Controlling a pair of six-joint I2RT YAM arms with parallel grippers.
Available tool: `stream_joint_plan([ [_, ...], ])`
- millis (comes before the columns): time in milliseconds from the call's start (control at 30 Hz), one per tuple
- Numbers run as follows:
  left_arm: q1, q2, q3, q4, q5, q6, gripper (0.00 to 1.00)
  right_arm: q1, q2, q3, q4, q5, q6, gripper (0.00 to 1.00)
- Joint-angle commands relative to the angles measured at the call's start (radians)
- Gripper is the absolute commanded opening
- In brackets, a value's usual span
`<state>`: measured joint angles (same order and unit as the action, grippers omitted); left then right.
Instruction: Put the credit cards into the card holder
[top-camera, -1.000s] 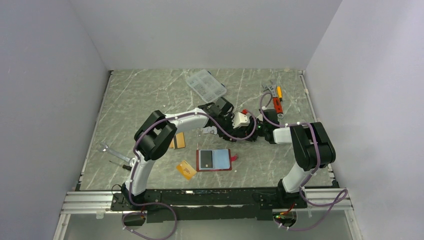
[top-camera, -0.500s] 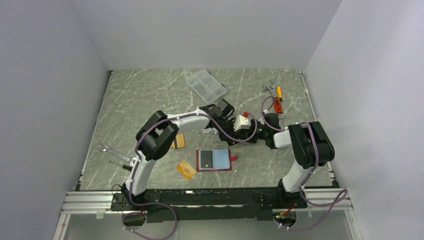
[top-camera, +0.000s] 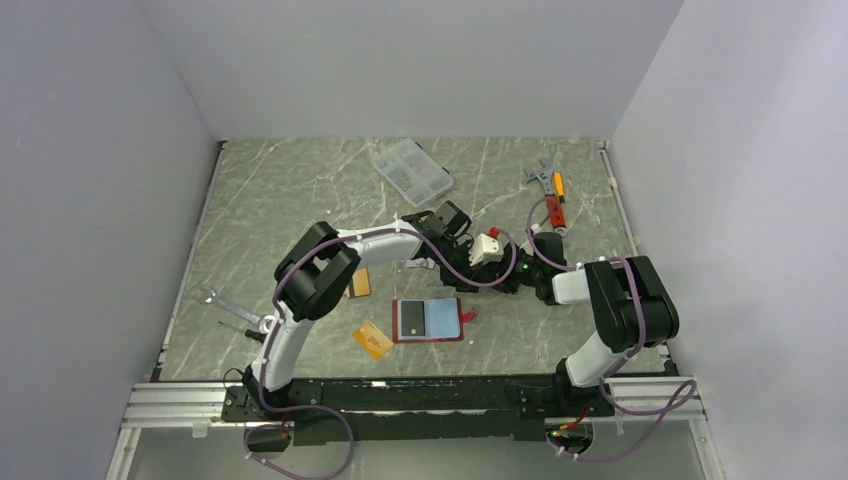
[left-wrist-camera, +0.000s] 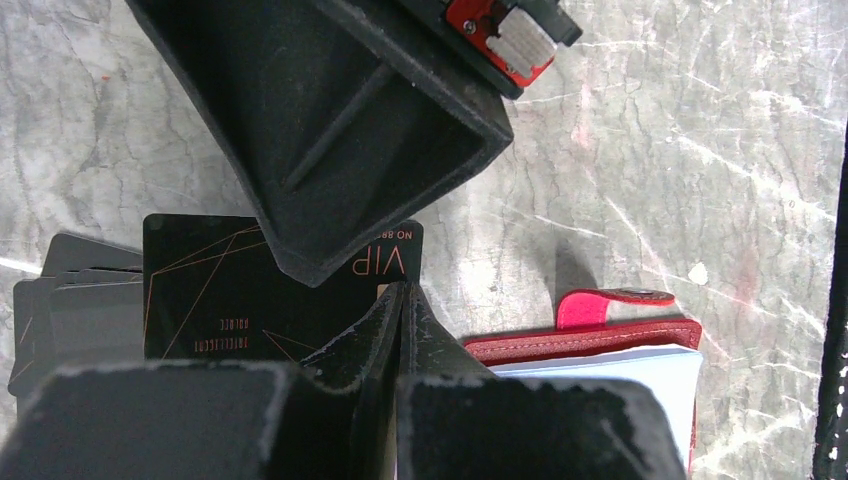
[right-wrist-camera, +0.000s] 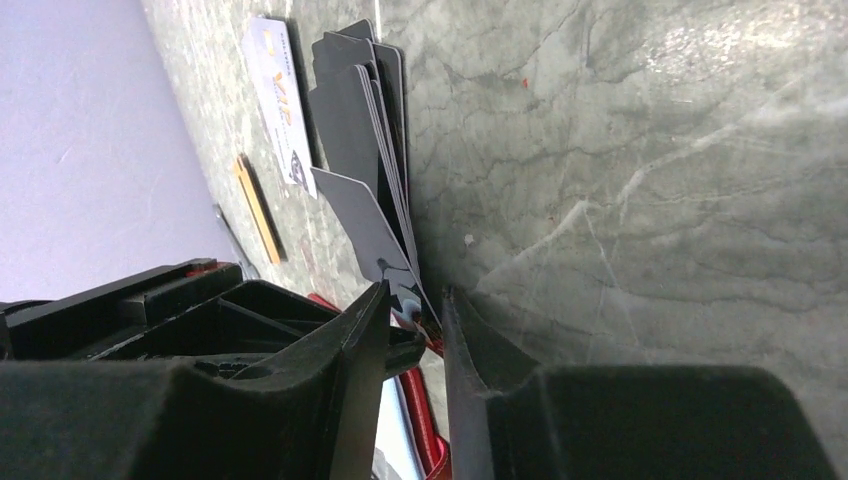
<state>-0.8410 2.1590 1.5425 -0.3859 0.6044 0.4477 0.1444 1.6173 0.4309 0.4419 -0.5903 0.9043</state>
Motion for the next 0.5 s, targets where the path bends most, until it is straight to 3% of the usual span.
stream_joint_plan([
  [0,0.016,0.0,0.004,-0.05,-0.013,0.01,0.05,-0.003,0.025,-0.017,-0.139,0.02,-0.071,0.31],
  [133,0.02,0.002,0.023,-0.07,-0.005,0.018,0.04,-0.003,0.039,-0.014,-0.13,0.022,-0.074,0.29],
  [333,0.049,-0.021,0.031,-0.112,0.069,0.053,0.05,-0.004,0.083,-0.01,-0.17,0.074,-0.061,0.16],
  [467,0.103,-0.051,0.024,-0.126,0.128,0.076,0.05,-0.005,0.095,-0.021,-0.146,0.067,-0.053,0.13],
])
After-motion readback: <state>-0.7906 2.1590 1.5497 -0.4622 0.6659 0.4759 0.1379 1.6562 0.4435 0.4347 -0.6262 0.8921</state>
